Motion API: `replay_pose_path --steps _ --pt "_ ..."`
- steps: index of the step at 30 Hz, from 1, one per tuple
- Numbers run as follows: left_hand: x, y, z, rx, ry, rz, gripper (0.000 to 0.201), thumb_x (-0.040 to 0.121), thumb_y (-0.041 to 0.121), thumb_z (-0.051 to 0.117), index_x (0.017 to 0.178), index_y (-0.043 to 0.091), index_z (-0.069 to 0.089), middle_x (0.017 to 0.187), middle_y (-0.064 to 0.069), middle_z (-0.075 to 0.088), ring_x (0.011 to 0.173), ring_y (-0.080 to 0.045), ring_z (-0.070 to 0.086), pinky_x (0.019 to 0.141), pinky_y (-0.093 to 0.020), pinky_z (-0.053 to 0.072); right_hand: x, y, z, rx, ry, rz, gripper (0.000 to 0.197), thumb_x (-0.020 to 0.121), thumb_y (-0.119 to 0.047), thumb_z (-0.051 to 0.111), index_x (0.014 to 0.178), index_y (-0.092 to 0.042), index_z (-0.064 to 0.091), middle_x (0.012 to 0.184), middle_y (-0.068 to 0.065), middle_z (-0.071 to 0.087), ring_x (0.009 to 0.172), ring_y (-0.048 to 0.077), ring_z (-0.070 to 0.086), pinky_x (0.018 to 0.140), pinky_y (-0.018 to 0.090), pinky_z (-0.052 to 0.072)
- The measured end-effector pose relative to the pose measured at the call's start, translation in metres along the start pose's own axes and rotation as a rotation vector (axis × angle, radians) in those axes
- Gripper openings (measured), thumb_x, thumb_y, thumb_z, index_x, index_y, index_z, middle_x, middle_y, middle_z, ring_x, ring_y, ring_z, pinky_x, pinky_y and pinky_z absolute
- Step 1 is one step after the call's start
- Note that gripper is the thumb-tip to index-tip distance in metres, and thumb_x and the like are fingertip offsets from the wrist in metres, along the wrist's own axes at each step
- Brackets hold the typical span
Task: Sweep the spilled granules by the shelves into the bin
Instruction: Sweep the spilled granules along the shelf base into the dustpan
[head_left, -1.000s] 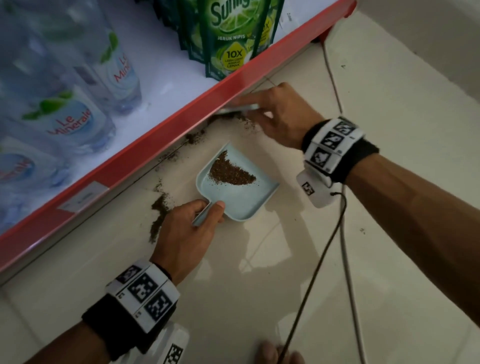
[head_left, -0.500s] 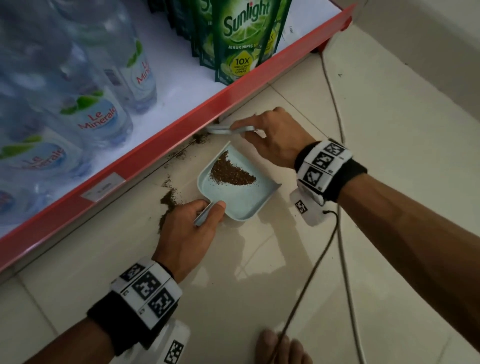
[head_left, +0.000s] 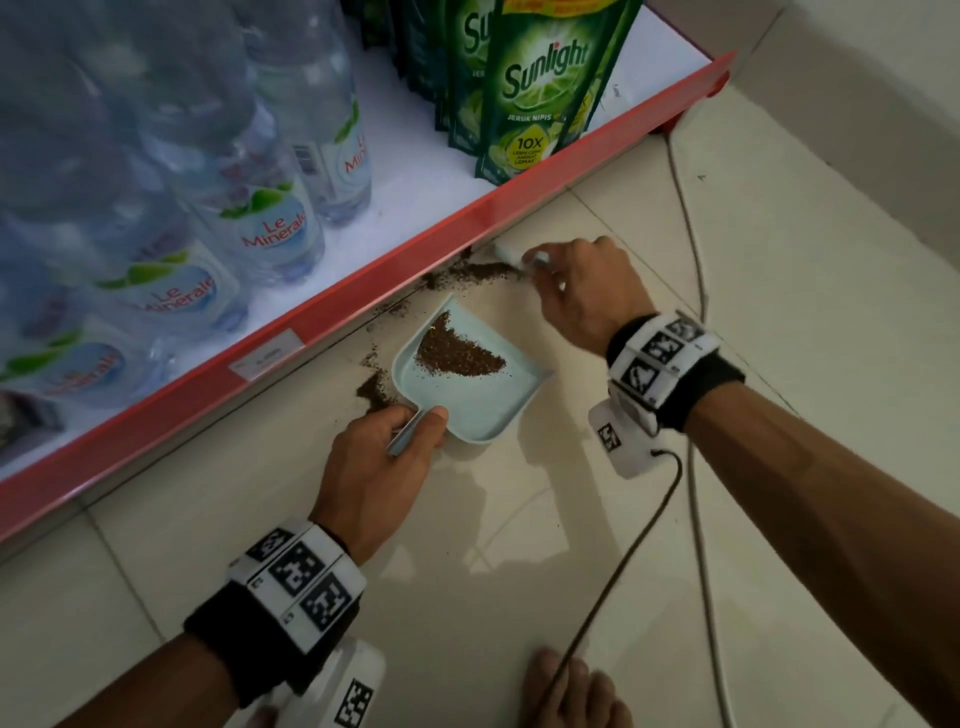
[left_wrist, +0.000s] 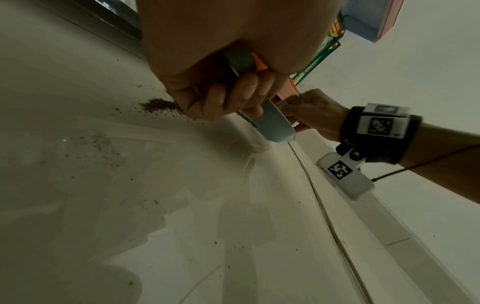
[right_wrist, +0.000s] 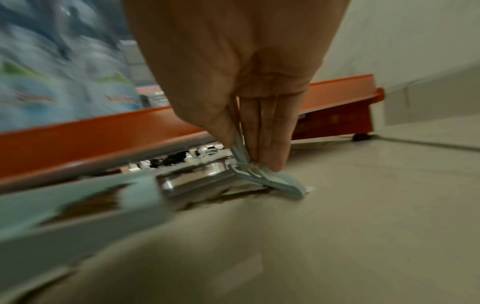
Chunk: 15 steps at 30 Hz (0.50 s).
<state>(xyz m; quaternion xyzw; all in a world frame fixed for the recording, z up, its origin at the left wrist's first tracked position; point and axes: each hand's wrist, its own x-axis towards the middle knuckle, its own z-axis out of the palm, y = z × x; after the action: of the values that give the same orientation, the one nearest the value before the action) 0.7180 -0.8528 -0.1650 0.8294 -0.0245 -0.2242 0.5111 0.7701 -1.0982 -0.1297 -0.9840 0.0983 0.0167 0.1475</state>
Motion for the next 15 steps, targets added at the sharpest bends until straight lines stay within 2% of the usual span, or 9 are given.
replay_pose_path --steps 2,5,7,9,12,15 --pt "-0.002 -0.001 -0.002 -0.002 0.001 -0.006 0.033 0.092 0.042 0.058 0.067 0.022 0.065 0.041 0.020 0.051 0.040 0.004 0.047 0.050 -0.019 0.033 -0.013 -0.012 0.005 0.039 -0.008 -0.063 0.029 0.096 -0.023 0.043 0.106 -0.015 0.069 0.090 0.015 0.072 0.083 0.037 0.063 0.075 0.043 0.054" --pt "-0.006 -0.004 -0.006 0.009 0.001 0.003 0.031 0.093 0.040 0.058 0.066 0.025 0.064 0.041 0.023 0.051 0.041 0.006 0.048 0.045 -0.009 0.032 -0.015 -0.009 -0.003 0.095 0.063 -0.063 0.030 0.097 -0.024 0.042 0.106 -0.014 0.069 0.089 0.014 0.074 0.080 0.036 0.067 0.071 0.043 0.056" --pt "-0.008 -0.006 -0.010 0.007 0.007 0.005 0.030 0.094 0.039 0.057 0.067 0.026 0.063 0.042 0.024 0.052 0.042 0.007 0.049 0.044 -0.008 0.035 -0.008 0.005 -0.012 0.065 0.148 0.007 0.031 0.097 -0.026 0.042 0.109 -0.016 0.069 0.090 0.015 0.074 0.080 0.037 0.066 0.073 0.043 0.057" --pt "-0.010 -0.006 -0.012 0.001 0.007 -0.002 0.030 0.094 0.039 0.057 0.068 0.026 0.063 0.041 0.024 0.052 0.043 0.007 0.049 0.046 -0.009 0.033 0.000 0.021 -0.017 -0.053 0.172 0.122 0.033 0.098 -0.029 0.042 0.117 -0.022 0.067 0.098 0.019 0.070 0.088 0.042 0.062 0.076 0.042 0.053" --pt "-0.012 -0.005 -0.013 -0.025 0.008 -0.019 0.030 0.094 0.039 0.057 0.068 0.025 0.062 0.040 0.022 0.050 0.041 0.006 0.048 0.051 -0.020 0.033 0.002 0.031 -0.014 -0.136 0.060 0.216 0.033 0.099 -0.030 0.042 0.120 -0.025 0.067 0.098 0.023 0.065 0.085 0.044 0.058 0.071 0.041 0.046" --pt "-0.014 -0.003 -0.013 -0.044 0.002 -0.026 0.030 0.094 0.038 0.057 0.068 0.025 0.062 0.039 0.022 0.050 0.040 0.006 0.047 0.051 -0.020 0.032 -0.014 0.013 -0.005 -0.087 -0.015 0.074 0.038 0.100 -0.037 0.038 0.109 -0.018 0.070 0.081 0.016 0.069 0.068 0.036 0.057 0.064 0.036 0.049"
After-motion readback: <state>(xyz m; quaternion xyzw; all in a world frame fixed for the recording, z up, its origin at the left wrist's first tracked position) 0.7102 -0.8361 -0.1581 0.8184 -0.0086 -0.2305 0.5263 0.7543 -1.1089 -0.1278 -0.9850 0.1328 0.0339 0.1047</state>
